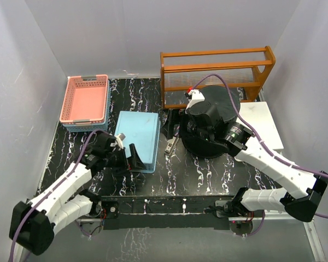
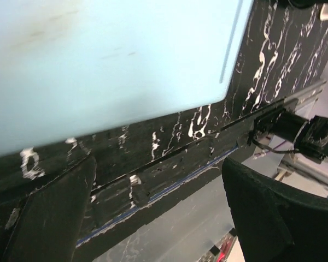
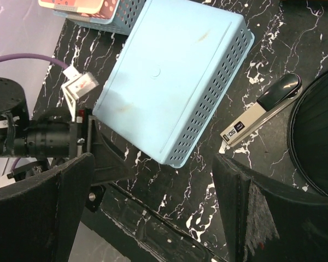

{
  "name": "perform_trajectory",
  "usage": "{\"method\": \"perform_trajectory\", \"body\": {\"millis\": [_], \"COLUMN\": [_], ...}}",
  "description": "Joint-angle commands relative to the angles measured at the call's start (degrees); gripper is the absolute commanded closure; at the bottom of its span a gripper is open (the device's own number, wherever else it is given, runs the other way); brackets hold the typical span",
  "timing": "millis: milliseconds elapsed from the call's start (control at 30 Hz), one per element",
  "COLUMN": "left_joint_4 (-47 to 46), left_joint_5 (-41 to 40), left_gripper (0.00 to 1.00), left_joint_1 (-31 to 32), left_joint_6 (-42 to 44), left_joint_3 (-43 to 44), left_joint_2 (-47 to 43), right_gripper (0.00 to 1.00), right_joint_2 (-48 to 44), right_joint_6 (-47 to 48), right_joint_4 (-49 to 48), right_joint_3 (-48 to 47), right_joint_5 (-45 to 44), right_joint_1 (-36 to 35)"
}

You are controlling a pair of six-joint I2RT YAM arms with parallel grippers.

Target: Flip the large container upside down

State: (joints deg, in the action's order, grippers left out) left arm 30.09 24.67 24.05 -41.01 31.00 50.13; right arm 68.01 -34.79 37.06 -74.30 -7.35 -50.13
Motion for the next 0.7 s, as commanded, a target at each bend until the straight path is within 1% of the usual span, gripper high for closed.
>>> {"method": "perform_trajectory", "body": {"millis": [0,100,300,433,533,667], "left_joint_4": [-11.3,-14.2,-19.1,-19.4,-20.7,-26.1], "left_joint_5": [-1.3,-3.2,-6.1,-9.2,-9.4,-6.5], "left_gripper": [0.02,0.01,0.02,0.01,0.01,0.01], "left_joint_1": [7.0,9.3,9.5,9.1,7.0,2.2], "left_joint_6": [-3.8,-4.4,-3.3,0.2,2.4,1.6], "left_joint_3": [0.7,1.5,1.7,6.0,10.7,13.8], "left_joint_2": [5.0,8.8,14.3,20.5,27.1,33.7], "right_gripper": [0.12,0.12,0.12,0.12,0.12,0.12], "right_joint_2": [-2.0,-2.8,-4.6,-5.6,-6.4,-7.7], "right_joint_6": [0.0,-0.3,-0.5,-0.6,-0.8,-1.4], "right_joint_4": [-1.9,-1.3,-0.2,0.6,1.0,2.4], "right_joint_3": [0.4,0.7,1.4,1.6,1.6,1.4], "right_joint_5": [-0.8,-1.4,-2.8,-3.2,-3.5,-4.1], "right_joint_1": [0.0,0.1,0.0,0.1,0.1,0.1]}}
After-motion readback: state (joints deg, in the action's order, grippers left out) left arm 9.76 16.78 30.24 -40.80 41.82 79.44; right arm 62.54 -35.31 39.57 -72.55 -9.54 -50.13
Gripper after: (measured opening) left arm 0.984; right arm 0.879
